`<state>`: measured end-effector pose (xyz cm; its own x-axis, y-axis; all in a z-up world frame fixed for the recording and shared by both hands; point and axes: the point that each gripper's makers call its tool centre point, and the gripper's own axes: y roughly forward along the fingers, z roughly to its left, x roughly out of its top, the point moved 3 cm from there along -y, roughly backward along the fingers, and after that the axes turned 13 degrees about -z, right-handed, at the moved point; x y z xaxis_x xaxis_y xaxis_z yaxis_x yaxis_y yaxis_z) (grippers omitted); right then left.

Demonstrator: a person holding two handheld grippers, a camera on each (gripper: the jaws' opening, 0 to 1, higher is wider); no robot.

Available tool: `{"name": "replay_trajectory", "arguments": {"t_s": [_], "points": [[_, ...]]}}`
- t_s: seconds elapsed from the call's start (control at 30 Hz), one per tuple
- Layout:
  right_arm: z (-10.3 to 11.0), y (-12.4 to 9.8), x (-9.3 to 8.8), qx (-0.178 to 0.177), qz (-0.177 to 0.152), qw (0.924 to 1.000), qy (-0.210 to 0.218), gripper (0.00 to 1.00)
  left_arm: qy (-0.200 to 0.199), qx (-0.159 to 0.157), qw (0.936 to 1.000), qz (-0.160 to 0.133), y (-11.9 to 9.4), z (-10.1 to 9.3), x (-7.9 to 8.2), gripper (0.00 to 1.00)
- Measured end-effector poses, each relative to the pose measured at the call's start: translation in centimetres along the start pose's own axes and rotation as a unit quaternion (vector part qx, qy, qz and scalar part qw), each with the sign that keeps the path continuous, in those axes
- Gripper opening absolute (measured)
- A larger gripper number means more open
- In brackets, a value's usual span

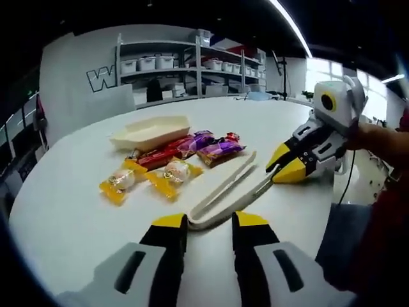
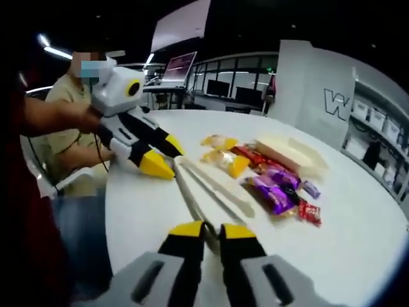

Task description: Place the target food into the container with the food tongs after gripping and lifting it, then release it inside without dropping or visibly crushing the food.

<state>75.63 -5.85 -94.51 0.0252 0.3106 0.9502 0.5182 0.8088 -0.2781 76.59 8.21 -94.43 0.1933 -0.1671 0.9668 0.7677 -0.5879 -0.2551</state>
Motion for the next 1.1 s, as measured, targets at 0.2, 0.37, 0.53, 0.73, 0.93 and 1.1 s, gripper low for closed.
{"name": "replay_trajectory", "arguments": {"t_s": [0.2,0.37,0.53,0.73,0.93,1.1], "points": [[0.7,-0.2,0.0,0.035,0.002,0.9994,0.004,0.00,0.020,-0.010,0.9997,0.003,0.3,-0.2,0.1,0.32],[1.6,-0.4,0.1,0.072,-0.017,0.9967,0.033,0.00,0.020,-0.027,0.9994,-0.003,0.6,-0.1,0.0,0.34],[1.6,-0.5,0.1,0.080,-0.024,0.9959,0.033,0.00,0.012,-0.036,0.9992,-0.009,0.9,0.2,0.0,0.41],[2.2,-1.5,1.2,0.110,-0.052,0.9909,0.058,0.00,-0.019,-0.072,0.9963,-0.042,1.0,-0.7,0.8,0.49],[2.8,-2.2,2.8,0.136,-0.098,0.9808,0.100,0.00,-0.078,-0.111,0.9876,-0.078,0.9,-1.6,1.9,0.55],[2.8,-2.9,4.8,0.150,-0.153,0.9672,0.137,0.00,-0.142,-0.143,0.9726,-0.115,0.7,-2.2,3.2,0.56]]}}
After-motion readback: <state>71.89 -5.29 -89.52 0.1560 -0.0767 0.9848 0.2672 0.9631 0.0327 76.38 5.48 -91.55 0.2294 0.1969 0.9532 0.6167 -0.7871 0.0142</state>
